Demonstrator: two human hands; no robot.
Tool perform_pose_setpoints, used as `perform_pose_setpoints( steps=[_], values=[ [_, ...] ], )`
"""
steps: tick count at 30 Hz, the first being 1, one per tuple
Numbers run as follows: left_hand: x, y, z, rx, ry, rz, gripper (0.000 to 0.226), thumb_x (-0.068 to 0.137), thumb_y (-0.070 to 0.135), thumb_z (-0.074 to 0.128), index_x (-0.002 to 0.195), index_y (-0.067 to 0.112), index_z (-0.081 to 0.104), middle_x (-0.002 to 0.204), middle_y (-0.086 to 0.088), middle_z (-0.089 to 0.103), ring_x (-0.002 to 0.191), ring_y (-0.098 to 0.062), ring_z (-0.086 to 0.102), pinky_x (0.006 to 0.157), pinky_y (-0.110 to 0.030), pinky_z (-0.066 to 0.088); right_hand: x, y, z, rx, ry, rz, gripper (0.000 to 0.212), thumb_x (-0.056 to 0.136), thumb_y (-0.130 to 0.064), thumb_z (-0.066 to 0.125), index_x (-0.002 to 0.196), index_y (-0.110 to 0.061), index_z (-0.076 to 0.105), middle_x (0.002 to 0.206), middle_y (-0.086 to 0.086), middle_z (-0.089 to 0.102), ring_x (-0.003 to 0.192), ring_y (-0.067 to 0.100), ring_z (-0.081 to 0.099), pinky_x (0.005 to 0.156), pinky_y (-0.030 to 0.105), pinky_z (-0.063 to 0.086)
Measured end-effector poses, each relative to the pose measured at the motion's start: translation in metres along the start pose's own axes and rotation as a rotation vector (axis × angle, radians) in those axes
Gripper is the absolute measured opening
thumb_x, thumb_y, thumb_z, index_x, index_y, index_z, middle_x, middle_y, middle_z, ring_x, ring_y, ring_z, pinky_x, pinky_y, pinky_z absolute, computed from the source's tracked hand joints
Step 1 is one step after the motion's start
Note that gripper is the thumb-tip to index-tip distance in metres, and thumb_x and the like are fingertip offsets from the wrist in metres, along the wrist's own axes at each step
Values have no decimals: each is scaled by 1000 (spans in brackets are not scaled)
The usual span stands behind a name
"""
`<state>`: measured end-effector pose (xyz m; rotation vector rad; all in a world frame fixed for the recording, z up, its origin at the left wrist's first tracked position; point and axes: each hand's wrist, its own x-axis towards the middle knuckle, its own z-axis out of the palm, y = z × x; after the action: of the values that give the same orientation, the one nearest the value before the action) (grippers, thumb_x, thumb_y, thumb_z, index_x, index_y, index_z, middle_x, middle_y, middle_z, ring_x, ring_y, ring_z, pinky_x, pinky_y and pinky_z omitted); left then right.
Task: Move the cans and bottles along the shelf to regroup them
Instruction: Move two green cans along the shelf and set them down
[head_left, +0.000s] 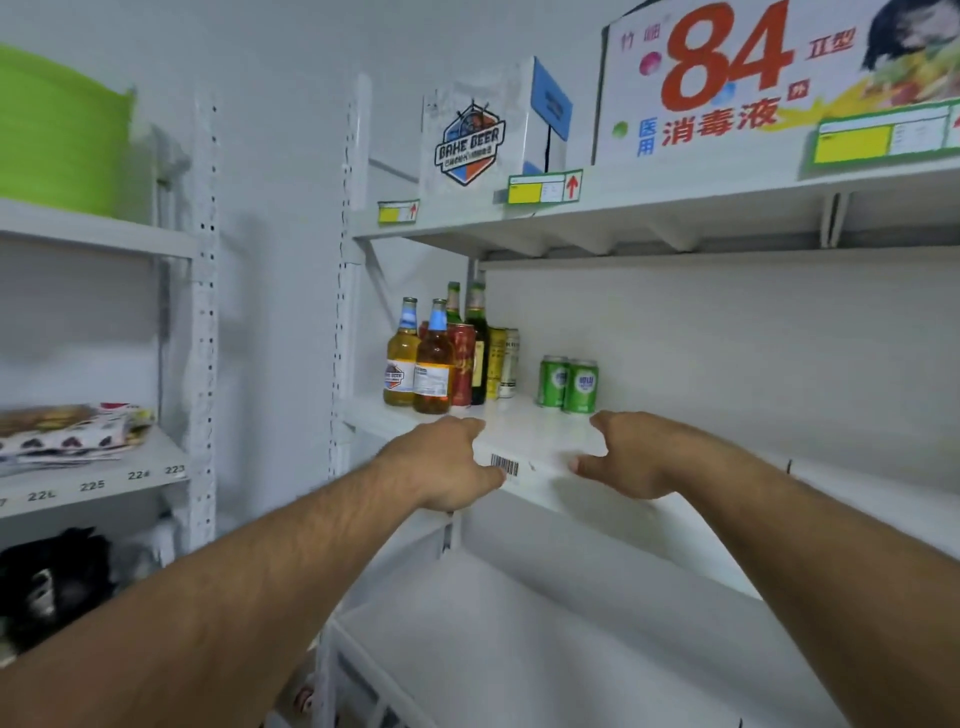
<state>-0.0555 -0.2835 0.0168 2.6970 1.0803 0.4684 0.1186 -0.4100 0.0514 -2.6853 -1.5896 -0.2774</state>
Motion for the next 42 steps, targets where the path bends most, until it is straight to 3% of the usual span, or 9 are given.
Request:
perform_pose_setpoints(
  steps=[8,12,19,27,32,35,37,42],
  values=[
    [36,-18,1,-8,31,3,80,98,56,55,165,26,22,172,3,24,155,-22,31,122,-40,35,51,-13,5,-52,32,4,72,96,-63,44,146,-11,40,136,8,57,120,28,56,98,39,48],
    [69,-13,6,37,34,23,80,99,56,54,165,26,23,170,2,28,154,-23,33,121,-41,37,83,-8,7,-58,60,16,62,96,-62,44,132,-12,50,108,5,58,97,25,56,81,35,47],
    [136,0,15,51,29,56,78,98,57,54,164,28,24,169,4,30,152,-24,35,120,-41,37,139,2,14,-48,69,16,56,97,-59,45,125,-12,56,101,3,56,92,25,54,86,36,50],
    [196,-5,25,-19,18,103,79,98,57,56,165,31,24,171,3,26,152,-24,36,119,-38,37,174,13,27,-63,57,72,58,97,-55,46,137,-13,48,123,7,61,110,27,59,93,38,50],
    [227,-14,27,-75,7,171,80,97,55,58,165,27,25,170,3,30,152,-23,37,120,-38,37,184,11,29,-76,30,146,51,98,-53,47,135,-17,49,124,4,61,110,25,59,88,34,48],
    [241,-19,24,-101,0,220,72,98,51,58,160,22,34,163,1,41,144,-23,46,109,-33,41,191,7,28,-79,37,218,52,97,-53,47,136,-18,49,129,6,60,115,27,58,92,35,48],
    [251,-23,22,-128,-17,260,66,100,47,59,157,22,39,158,-1,48,139,-23,51,104,-30,43,193,1,25,-85,30,247,49,100,-49,45,137,-16,49,131,7,59,119,28,57,87,31,43],
    [279,-34,26,-221,-49,316,64,99,43,62,155,22,42,155,-3,50,134,-26,55,100,-31,44,203,-20,21,-51,12,352,49,103,-44,44,143,-14,44,137,8,55,125,27,53,84,28,37]
  ],
)
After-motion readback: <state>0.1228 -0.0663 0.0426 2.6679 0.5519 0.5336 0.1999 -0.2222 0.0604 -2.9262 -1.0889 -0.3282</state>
